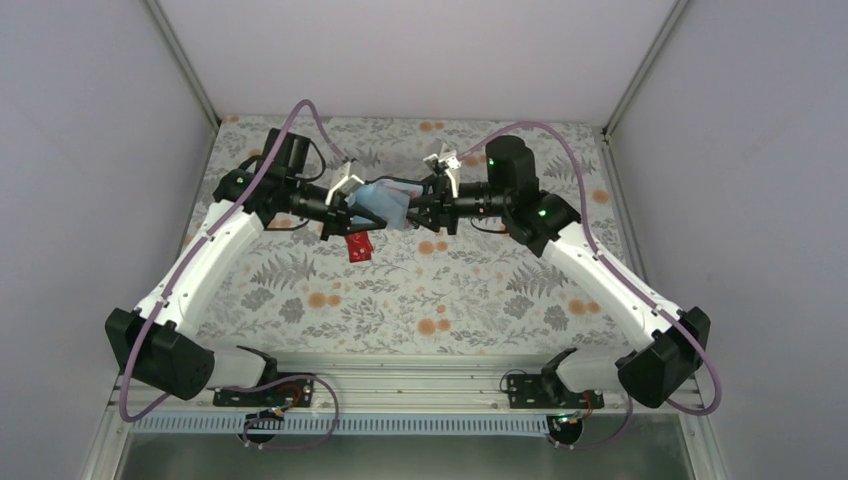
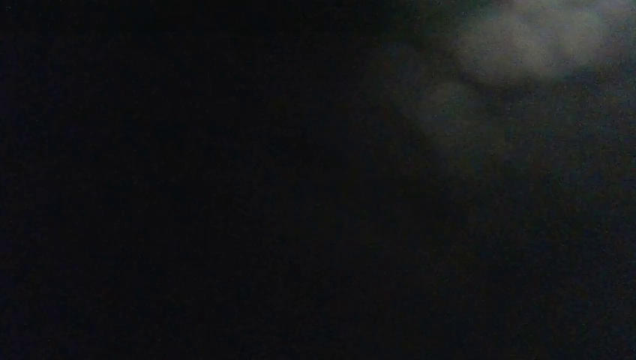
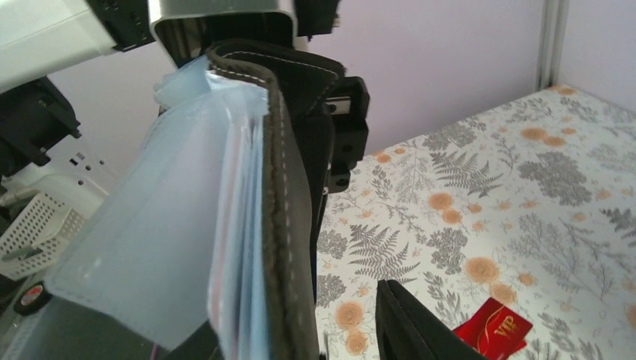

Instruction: Take the credit cards out of the card holder

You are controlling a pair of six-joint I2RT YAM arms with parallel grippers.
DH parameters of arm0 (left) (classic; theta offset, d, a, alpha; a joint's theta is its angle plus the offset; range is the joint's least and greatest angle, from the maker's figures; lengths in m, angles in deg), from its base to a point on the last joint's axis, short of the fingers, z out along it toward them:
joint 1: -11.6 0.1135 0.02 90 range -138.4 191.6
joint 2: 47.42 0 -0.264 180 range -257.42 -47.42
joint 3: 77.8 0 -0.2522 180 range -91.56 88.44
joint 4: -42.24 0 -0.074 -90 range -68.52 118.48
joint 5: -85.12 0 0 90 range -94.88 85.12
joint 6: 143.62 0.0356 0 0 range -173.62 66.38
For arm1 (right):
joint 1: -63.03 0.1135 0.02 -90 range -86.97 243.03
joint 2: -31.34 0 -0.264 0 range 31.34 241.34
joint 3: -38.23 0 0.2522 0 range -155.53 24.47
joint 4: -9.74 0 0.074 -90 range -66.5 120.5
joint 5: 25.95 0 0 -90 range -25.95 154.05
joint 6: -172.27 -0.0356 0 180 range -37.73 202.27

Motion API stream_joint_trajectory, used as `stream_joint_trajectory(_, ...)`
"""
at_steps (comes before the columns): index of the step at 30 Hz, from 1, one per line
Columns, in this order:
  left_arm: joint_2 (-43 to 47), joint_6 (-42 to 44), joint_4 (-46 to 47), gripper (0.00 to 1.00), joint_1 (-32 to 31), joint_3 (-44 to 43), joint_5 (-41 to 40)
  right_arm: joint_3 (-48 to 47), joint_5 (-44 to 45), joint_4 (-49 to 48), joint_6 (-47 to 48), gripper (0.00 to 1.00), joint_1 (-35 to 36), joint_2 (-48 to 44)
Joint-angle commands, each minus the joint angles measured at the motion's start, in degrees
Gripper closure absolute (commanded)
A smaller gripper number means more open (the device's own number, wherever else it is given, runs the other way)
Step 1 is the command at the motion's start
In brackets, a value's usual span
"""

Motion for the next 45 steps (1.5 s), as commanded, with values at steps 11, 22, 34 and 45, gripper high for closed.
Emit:
stream_joint_trajectory(11,0.3,-6.6,4.0,0.0,-0.8,-5.9,-15.3,-3.4,16.0,1.7,-8.6,0.96,1.8,1.3)
stream_joint_trajectory(22,0.8,-9.6,7.4,0.0,-0.8,-6.7,-36.0,-18.4,69.5,32.1,-22.9,0.96,2.5,23.0)
stream_joint_trajectory(34,-1.7,-17.2,13.3,0.0,-0.8,2.9,-28.5,-22.6,45.9,21.9,-22.7,0.96,8.9,26.3)
stream_joint_trajectory(45,2.5,-12.8,11.7,0.0,4.2,1.9,-33.6,-10.4,18.9,7.7,-10.2,0.96,5.5,12.5)
